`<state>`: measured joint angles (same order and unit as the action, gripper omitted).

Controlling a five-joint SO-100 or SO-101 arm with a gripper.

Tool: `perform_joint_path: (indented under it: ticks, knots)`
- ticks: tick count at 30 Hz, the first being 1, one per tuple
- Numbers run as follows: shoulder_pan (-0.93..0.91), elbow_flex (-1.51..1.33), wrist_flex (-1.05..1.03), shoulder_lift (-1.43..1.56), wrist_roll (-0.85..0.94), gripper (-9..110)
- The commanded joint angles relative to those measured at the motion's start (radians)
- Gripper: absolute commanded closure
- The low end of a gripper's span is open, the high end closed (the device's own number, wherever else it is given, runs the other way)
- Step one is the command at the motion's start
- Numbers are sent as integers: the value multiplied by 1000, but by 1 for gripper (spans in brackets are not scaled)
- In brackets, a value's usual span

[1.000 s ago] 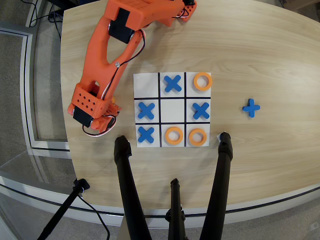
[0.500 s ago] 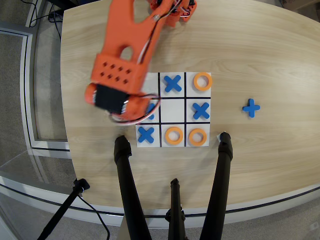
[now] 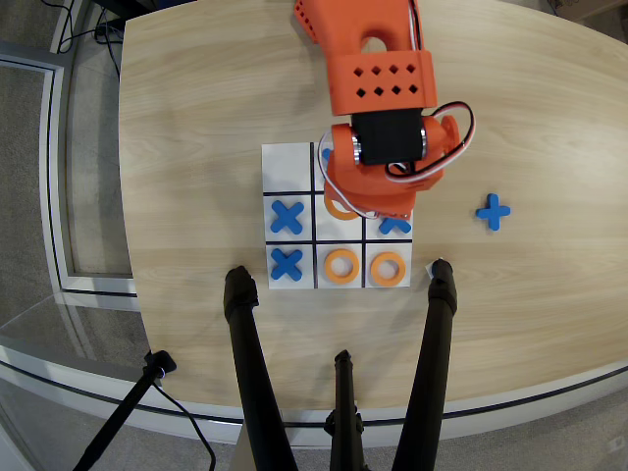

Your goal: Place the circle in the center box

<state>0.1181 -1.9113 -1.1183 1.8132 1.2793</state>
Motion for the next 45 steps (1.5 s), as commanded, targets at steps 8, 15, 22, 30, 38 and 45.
perform_joint_path:
  ticks: [8,15,22,30,38,45]
  knots:
    - [-23,112,95,-206,-8,102]
    - [-51,187,100,-310,-6,102]
    - [-49,236,114,-402,-21,102]
    - [-44,244,144,-479,-38,102]
    - [-41,279,150,-528,-61,102]
    - [-48,296,146,-532,-61,101]
